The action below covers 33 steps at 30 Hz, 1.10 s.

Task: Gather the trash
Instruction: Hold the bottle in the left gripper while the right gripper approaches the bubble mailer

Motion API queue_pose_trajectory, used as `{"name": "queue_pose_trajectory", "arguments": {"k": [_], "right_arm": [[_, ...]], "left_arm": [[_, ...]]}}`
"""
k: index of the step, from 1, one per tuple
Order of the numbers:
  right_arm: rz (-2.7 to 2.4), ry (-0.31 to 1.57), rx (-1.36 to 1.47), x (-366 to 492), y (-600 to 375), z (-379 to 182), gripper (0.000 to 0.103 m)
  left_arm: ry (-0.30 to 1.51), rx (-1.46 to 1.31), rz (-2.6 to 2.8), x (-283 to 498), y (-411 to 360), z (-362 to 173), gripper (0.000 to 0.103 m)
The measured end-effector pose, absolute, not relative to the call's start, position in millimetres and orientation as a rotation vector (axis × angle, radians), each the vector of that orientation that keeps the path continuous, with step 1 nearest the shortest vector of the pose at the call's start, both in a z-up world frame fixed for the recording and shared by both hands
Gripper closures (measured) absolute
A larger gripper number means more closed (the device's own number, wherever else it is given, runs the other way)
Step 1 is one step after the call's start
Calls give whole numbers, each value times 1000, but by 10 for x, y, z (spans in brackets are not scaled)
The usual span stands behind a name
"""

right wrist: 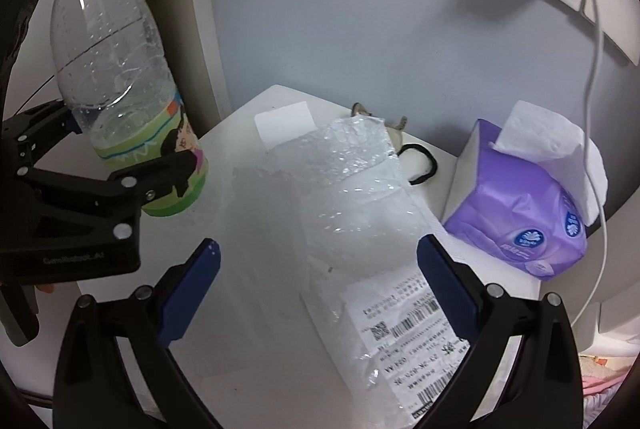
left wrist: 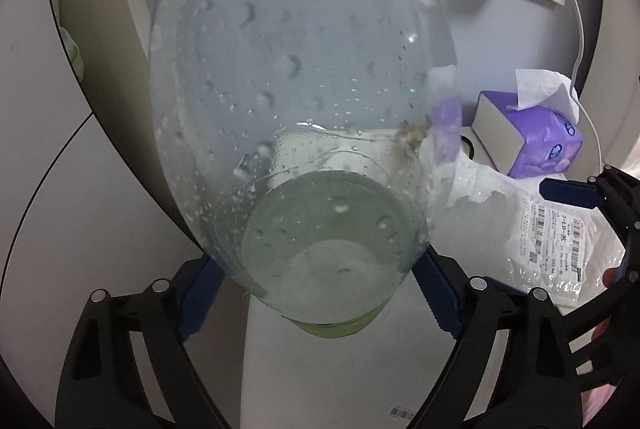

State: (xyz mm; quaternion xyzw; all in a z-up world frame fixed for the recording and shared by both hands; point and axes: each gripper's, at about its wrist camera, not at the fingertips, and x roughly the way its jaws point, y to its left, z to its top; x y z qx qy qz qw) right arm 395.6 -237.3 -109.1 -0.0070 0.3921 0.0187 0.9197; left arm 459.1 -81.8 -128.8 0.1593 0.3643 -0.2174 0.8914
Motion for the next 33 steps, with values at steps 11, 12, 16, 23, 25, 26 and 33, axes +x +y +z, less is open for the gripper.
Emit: {"name": "queue_pose_trajectory", "arguments": {"k": [11, 12, 16, 23, 25, 26, 33], "right_arm": [[86, 789, -35, 3995, -2256, -1126, 7], [90, 786, -34, 4004, -2257, -1126, 7], [94, 780, -36, 4027, -2258, -1110, 7], [110, 780, -39, 4021, -2257, -1083, 7], [116, 781, -41, 4025, -2243, -1089, 7], [117, 781, -40, 4024, -2238, -1092, 7], [125, 786, -43, 4008, -2222, -1130, 7]], "left_arm": [[747, 341, -452, 4651, -865, -1308, 34], [745, 344, -454, 4646, -883, -1308, 37], [741, 350, -458, 4623, -941, -1313, 41], [736, 348, -456, 4604, -952, -1349, 42], [736, 347, -455, 4595, -951, -1348, 42], [735, 348, -454, 4593, -950, -1346, 42], [731, 345, -451, 4547, -881, -1300, 42]]}}
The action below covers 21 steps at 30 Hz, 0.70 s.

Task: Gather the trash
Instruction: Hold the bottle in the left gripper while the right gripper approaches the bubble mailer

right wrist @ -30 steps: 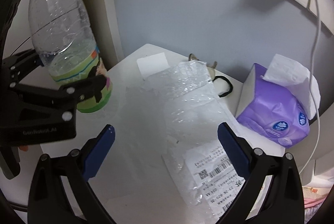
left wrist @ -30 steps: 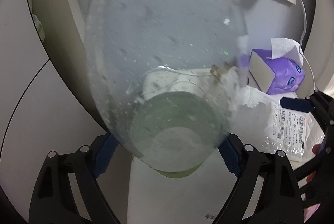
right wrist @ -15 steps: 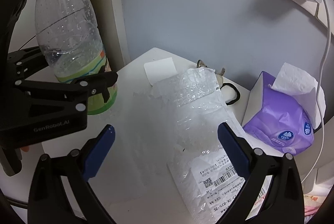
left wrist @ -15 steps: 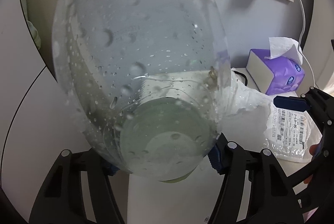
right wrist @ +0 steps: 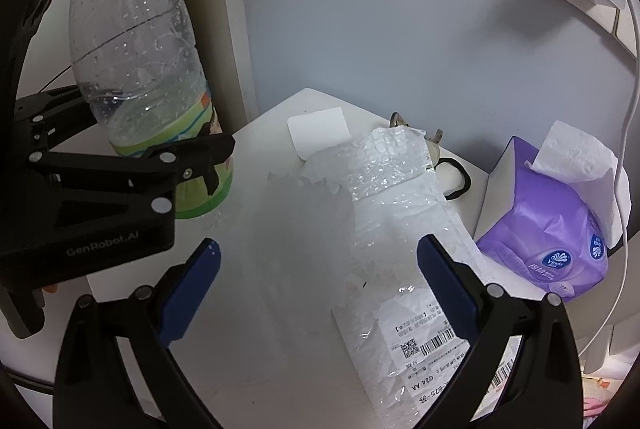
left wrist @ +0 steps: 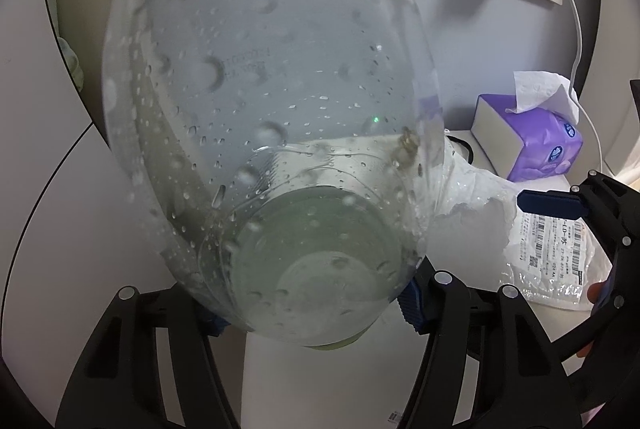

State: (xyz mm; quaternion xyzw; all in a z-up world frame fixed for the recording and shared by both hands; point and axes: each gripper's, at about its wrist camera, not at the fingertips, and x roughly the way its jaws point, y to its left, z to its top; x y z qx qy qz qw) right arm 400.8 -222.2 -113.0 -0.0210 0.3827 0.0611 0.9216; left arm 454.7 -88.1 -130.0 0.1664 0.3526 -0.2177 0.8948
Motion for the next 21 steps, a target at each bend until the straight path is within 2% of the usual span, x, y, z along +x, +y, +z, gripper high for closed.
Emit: {"name": "queue_pose_trajectory", "arguments": {"k": [21], "right_arm": [[135, 831, -18, 4077, -2166, -1233, 7]], "left_arm": [[732, 326, -417, 4470, -679, -1257, 42]]}}
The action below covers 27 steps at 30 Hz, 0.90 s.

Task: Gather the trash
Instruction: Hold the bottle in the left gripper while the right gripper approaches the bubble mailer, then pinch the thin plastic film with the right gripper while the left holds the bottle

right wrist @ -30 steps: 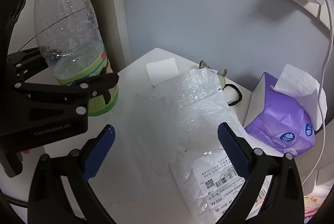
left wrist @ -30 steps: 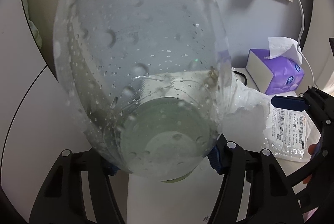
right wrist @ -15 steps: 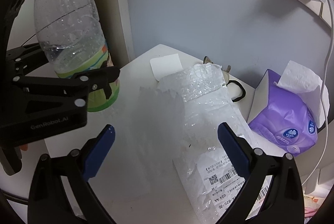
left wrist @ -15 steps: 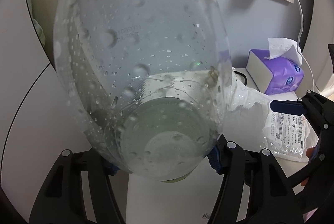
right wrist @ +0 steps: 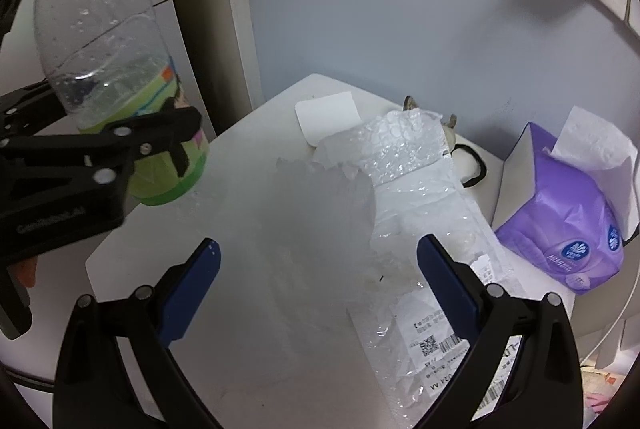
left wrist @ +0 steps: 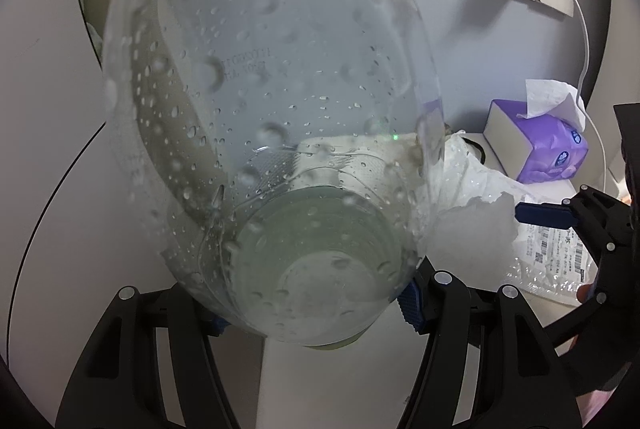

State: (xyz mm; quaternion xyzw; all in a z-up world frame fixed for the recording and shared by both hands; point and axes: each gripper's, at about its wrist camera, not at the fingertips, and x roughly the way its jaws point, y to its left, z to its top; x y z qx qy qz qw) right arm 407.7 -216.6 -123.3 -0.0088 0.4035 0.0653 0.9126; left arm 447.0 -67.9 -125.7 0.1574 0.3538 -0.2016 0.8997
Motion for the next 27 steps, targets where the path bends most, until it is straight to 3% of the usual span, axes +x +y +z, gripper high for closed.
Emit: {"name": "queue_pose_trajectory", "arguments": {"k": [6, 8, 9, 12, 22, 27], "right_arm": [[127, 831, -1, 4117, -2161, -1249, 7], [126, 826, -2, 4138, -2146, -1249, 19], [126, 826, -4, 4140, -2137, -1247, 31], [117, 830, -4, 4150, -2123, -1255, 35], [126, 858, 3, 4166, -2097, -1297, 77], [131, 865, 13, 4149, -2109, -1270, 93]], "left_arm": [[736, 322, -406, 4432, -620, -1269, 42], [740, 320, -403, 4423, -607, -1273, 42], [741, 320, -403, 4418, -607, -1266, 42], [745, 320, -402, 4431, -653, -1267, 42], [751, 314, -405, 4462, -641, -1237, 42], [757, 311, -407, 4453, -642, -1239, 42]]}}
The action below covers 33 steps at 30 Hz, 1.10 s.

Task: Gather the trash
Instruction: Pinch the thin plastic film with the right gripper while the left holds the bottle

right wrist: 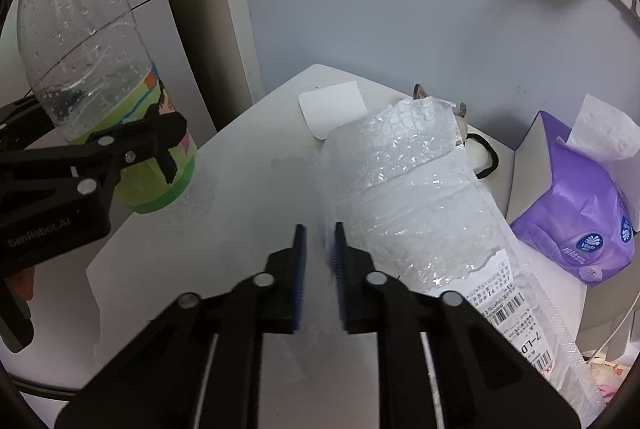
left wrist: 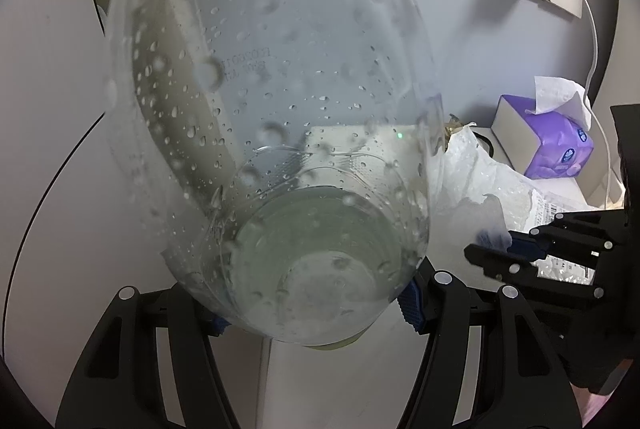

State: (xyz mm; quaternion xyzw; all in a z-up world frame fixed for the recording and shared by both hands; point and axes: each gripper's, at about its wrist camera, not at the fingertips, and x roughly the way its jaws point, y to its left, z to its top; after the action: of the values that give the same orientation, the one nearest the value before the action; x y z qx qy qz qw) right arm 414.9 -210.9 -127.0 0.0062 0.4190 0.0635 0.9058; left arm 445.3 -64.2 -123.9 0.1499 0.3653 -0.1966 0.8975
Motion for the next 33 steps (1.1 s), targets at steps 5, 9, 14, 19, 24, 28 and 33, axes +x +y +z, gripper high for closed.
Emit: {"name": "queue_pose_trajectory", "arguments": {"k": [5, 9, 14, 19, 24, 28, 33], "right_arm": [[121, 857, 13, 4112, -2129, -1193, 98], [97, 845, 21, 4082, -2202, -1097, 98], [81, 835, 41, 4073, -2309, -928, 98], [72, 824, 47, 4026, -2391, -719, 98], [59, 812, 52, 3943, -2507, -470, 98], [38, 797, 61, 3878, -2616, -268, 98], [12, 773, 69, 3763, -2750, -31, 98]], "left_arm": [[758, 310, -411, 4459, -633, -1230, 42], [757, 308, -413, 4463, -640, -1189, 42], [749, 316, -422, 4452, -679, -1093, 42], [744, 317, -425, 4445, -708, -943, 42], [743, 317, -430, 4387, -727, -789, 42], [736, 318, -439, 4310, -750, -638, 42], [717, 322, -454, 4180, -825, -451, 42]]}}
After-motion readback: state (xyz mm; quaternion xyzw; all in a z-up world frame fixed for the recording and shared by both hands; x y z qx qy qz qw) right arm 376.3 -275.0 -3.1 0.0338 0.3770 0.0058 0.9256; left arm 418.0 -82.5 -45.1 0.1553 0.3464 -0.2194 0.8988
